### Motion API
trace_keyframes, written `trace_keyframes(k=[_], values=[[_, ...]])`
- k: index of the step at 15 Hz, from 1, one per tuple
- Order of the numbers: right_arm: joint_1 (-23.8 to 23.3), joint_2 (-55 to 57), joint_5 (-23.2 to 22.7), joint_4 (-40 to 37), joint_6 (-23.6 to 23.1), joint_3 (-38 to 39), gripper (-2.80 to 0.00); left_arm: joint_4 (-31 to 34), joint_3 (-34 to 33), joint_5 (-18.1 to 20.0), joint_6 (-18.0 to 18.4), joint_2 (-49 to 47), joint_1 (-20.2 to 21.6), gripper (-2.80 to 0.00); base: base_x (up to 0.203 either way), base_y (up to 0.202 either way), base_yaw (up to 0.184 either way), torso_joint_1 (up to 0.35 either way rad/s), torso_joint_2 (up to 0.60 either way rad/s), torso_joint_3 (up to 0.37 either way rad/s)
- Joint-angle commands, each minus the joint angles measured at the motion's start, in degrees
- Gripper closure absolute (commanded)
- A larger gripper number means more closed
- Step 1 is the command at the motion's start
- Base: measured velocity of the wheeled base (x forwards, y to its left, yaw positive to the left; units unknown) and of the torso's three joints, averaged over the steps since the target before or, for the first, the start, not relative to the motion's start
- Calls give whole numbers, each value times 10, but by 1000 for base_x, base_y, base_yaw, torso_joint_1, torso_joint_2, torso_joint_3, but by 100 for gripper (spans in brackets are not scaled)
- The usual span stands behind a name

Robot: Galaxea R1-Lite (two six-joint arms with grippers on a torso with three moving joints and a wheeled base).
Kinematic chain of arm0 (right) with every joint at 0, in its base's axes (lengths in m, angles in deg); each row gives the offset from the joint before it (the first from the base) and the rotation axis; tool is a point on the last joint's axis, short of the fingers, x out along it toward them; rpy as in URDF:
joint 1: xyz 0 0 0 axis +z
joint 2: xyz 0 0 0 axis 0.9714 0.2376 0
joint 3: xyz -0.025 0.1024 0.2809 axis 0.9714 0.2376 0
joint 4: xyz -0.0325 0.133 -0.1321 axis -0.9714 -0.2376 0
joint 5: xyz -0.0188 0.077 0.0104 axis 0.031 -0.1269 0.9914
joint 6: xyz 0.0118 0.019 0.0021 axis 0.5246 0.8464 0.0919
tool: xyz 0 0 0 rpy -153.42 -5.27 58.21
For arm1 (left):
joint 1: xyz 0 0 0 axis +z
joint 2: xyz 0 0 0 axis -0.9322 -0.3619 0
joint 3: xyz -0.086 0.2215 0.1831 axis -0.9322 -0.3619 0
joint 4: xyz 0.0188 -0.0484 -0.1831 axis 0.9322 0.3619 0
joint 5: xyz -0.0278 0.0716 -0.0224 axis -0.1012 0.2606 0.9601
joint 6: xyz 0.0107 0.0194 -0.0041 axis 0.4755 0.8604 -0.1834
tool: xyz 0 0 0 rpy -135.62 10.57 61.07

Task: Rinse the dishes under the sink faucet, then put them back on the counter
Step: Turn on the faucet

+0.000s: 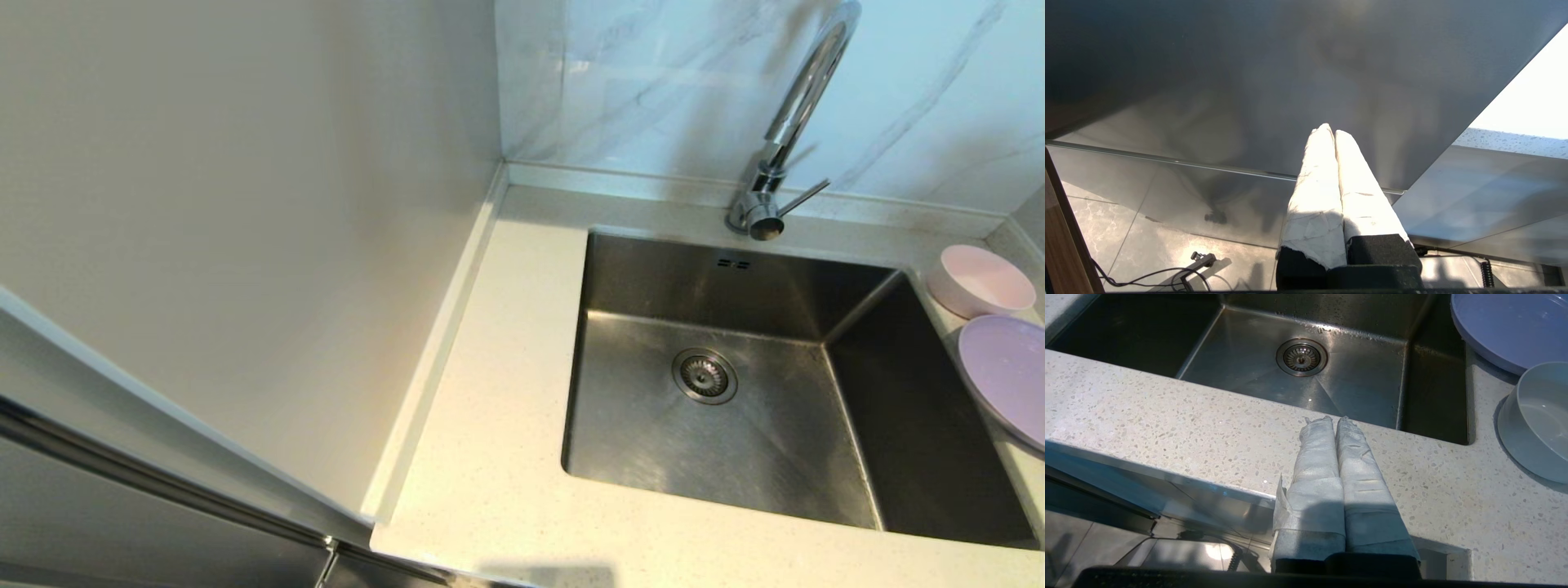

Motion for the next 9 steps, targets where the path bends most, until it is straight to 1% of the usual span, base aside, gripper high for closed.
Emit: trace_keyframes(k=[1,4,7,9], values=[[0,1,2,-9,-1,-3,0,0,0,0,0,0,0,0,0,0,0,0,0,0],[0,10,11,-80,-1,-47,0,0,0,0,0,0,0,0,0,0,0,0,0,0],[0,21,13,-86,0,-71,0,0,0,0,0,0,0,0,0,0,0,0,0,0],[0,37,9,-101,-1,-113,0,0,0,0,0,0,0,0,0,0,0,0,0,0]])
